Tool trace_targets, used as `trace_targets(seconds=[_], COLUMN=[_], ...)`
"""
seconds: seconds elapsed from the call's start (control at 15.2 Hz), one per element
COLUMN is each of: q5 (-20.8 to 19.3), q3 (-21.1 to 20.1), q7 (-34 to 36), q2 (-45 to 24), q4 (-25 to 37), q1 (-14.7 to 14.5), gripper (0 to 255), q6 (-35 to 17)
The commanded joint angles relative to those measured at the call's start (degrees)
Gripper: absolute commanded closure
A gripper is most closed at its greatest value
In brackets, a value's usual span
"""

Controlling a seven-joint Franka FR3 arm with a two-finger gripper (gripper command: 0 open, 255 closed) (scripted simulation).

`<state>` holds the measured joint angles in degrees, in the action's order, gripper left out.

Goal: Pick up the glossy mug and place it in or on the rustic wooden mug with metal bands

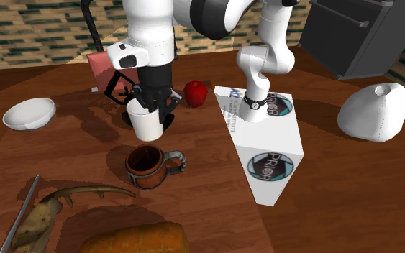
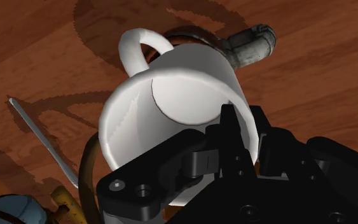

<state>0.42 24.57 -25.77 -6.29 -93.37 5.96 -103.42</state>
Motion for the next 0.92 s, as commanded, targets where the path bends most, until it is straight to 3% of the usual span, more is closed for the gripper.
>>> trace_targets(seconds=[0.0, 0.86], q5=[0.5, 0.8], q3=[0.0, -0.2], q7=[-0.1, -0.1], q2=[-1.1, -1.8], q4=[-0.1, -9.3], q1=[0.1, 0.0], gripper=[255, 255], q6=[-1.1, -10.9])
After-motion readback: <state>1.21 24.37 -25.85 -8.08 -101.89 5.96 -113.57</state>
